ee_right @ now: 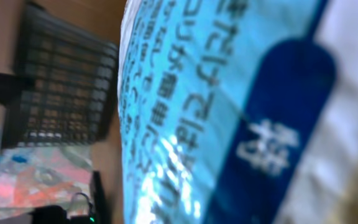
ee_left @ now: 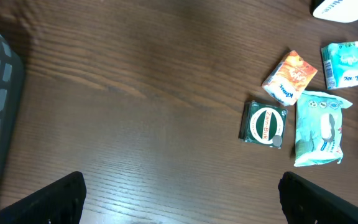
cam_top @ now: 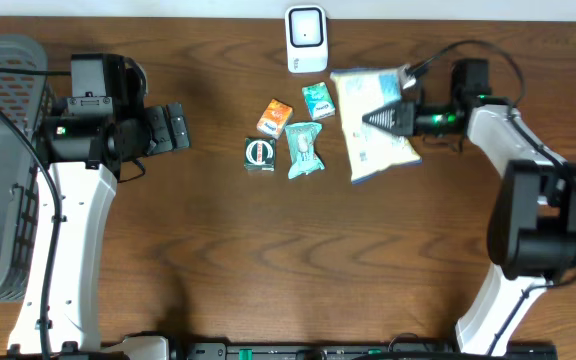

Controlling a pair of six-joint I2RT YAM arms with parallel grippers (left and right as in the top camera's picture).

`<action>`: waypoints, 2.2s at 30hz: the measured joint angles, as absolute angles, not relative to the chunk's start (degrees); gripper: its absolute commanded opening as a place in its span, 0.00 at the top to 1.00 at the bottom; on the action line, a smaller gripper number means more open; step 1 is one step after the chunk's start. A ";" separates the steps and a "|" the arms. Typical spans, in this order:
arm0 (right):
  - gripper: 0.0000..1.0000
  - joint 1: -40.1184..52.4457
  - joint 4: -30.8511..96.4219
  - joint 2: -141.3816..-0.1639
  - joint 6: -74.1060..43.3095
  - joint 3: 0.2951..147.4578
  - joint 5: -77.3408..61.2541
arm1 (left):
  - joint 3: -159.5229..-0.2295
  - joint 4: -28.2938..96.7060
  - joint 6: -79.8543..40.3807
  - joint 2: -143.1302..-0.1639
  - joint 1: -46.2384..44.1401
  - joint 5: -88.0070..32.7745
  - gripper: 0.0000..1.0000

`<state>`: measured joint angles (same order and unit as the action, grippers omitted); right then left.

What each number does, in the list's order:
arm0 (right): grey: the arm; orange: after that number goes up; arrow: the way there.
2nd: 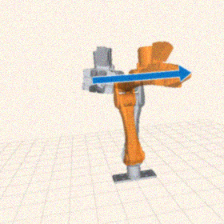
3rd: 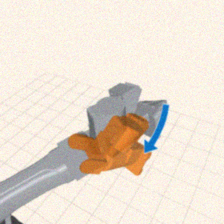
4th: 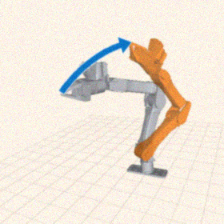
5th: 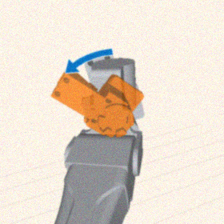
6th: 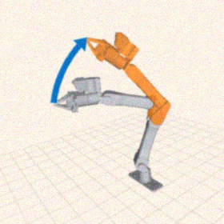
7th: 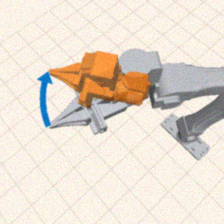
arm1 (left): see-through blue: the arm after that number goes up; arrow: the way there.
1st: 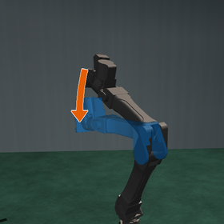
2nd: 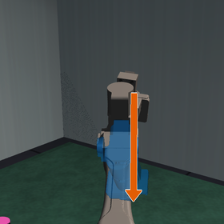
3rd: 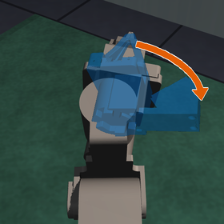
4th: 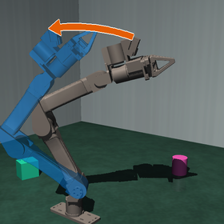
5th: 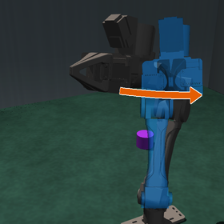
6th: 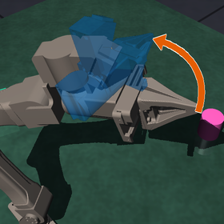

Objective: Scan the item barcode
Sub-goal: 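Raise the snack bag toward the scanner with the right gripper, then lower the snack bag back onto the table and release it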

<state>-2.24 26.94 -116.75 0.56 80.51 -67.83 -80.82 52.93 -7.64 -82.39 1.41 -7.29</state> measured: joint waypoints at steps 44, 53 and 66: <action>0.99 10.50 -7.57 -100.68 -36.29 80.51 -61.91 | -80.82 52.93 -7.64 -82.39 1.41 -7.29 0.02; 0.99 10.74 14.09 -100.71 -28.38 80.62 -49.63 | -80.82 52.90 -7.64 -82.39 1.41 -7.31 0.02; 0.99 13.39 42.37 -101.23 -12.34 80.44 22.55 | -80.82 52.93 -7.64 -82.39 1.41 -7.29 0.02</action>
<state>13.39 42.37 -101.23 -12.34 80.44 22.55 -80.82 52.93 -7.64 -82.39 1.41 -7.29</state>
